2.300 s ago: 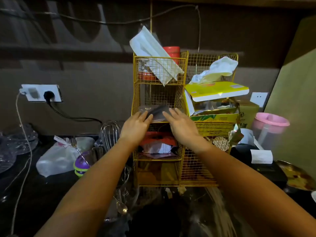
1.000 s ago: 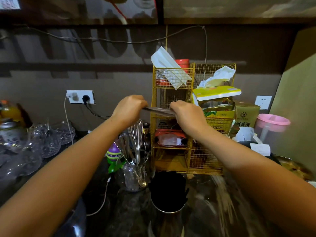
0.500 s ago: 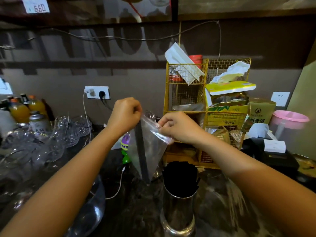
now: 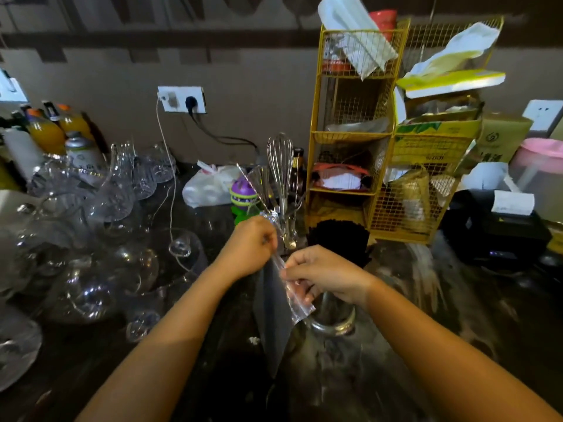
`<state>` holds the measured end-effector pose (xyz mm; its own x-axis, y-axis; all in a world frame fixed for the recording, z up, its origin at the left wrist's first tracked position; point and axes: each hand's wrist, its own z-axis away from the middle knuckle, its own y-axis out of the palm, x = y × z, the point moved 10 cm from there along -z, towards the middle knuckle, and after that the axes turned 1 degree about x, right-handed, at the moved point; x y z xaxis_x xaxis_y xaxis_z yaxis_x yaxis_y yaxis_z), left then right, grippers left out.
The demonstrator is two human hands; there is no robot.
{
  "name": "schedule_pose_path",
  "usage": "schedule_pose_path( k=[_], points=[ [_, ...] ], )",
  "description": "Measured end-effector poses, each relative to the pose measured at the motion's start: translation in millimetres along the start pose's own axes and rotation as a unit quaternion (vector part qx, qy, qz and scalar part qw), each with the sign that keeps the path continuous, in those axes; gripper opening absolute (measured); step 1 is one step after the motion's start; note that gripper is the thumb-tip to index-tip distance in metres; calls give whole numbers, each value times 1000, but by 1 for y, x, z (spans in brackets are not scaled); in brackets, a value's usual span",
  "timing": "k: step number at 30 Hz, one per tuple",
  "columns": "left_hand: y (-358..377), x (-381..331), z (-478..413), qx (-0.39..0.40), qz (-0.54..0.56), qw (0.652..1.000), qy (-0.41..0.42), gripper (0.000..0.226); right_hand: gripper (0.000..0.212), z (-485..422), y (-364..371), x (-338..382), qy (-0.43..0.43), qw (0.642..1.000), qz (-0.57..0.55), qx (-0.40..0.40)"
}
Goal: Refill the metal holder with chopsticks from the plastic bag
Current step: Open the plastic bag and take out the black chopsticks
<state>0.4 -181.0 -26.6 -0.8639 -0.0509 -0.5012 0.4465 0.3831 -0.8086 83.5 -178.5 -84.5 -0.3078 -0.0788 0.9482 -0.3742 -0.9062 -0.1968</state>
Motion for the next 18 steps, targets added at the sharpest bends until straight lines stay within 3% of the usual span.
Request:
schedule_pose_path(
  k=[8,14,17,18],
  points=[
    [25,18,22,25,60,997,-41,12,26,-2,19,-25,33,999,-14,23],
    [20,27,33,7,107,992,-73,35,26,-4,18,-28,36,999,-15,24],
    [13,34,45,-23,152,982,-109,4,26,-4,13,-27,22,999,-28,10],
    [16,37,49,-13,161,979,-124,12,26,-5,12,-26,17,999,-29,7]
  ],
)
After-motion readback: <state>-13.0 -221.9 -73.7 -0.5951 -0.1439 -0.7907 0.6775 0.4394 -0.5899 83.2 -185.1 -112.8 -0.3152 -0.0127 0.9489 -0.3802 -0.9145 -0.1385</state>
